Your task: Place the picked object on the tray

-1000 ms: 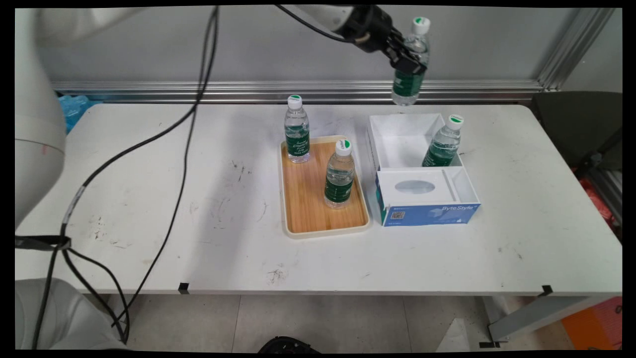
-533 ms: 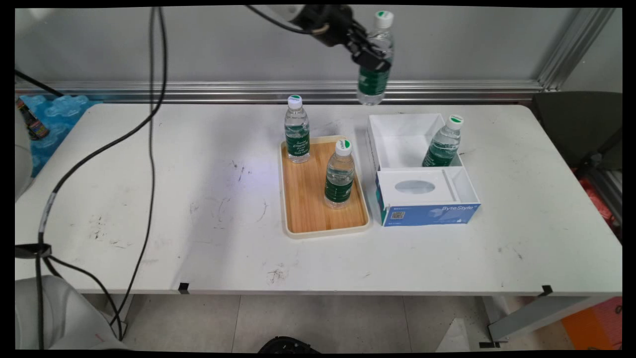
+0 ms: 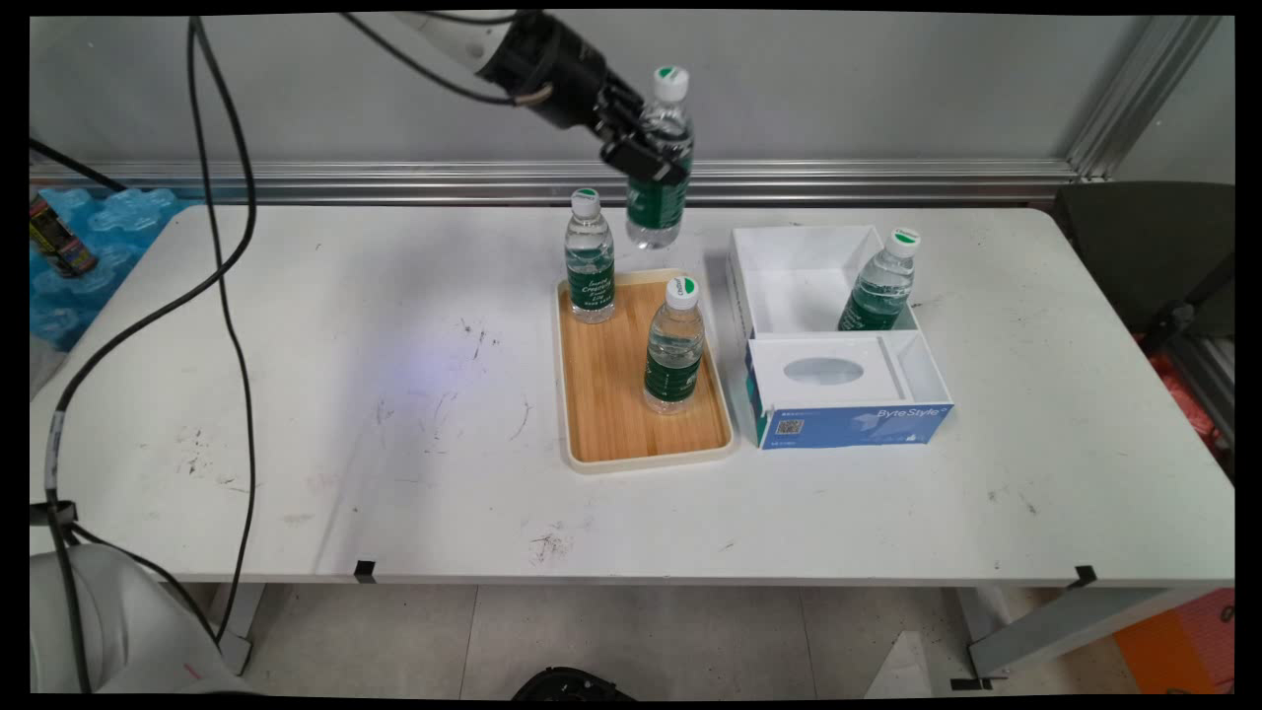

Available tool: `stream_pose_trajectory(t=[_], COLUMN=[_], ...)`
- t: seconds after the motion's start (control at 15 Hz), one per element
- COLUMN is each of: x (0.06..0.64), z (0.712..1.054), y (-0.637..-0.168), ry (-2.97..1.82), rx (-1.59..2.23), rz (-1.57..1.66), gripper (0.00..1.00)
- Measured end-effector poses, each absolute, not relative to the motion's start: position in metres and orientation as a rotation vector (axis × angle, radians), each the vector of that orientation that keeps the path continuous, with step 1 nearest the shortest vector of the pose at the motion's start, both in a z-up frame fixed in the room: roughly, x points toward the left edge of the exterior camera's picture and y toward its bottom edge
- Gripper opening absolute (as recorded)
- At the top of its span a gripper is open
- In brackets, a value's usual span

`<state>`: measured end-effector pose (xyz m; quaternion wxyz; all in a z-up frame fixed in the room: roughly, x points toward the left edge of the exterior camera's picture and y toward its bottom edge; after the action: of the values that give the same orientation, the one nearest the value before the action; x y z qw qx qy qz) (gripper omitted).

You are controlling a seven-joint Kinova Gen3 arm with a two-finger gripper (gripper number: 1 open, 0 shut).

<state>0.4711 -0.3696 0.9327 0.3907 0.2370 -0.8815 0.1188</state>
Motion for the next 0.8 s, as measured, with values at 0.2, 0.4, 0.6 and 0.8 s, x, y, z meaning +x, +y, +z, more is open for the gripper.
stream_pose_trajectory(t=[0.2,0.4,0.6,0.8], x=[0.478,0.48,0.472,0.464], z=[0.922,0.908,0.896,0.884], y=[-0.367,-0.37,-0.377,-0.386], ry=[-2.263,-2.285,-2.292,-2.294], rx=[0.597,0.59,0.577,0.562], rz=[0.283,0.266,0.252,0.246], gripper=[0.0,0.0,0.0,0.0])
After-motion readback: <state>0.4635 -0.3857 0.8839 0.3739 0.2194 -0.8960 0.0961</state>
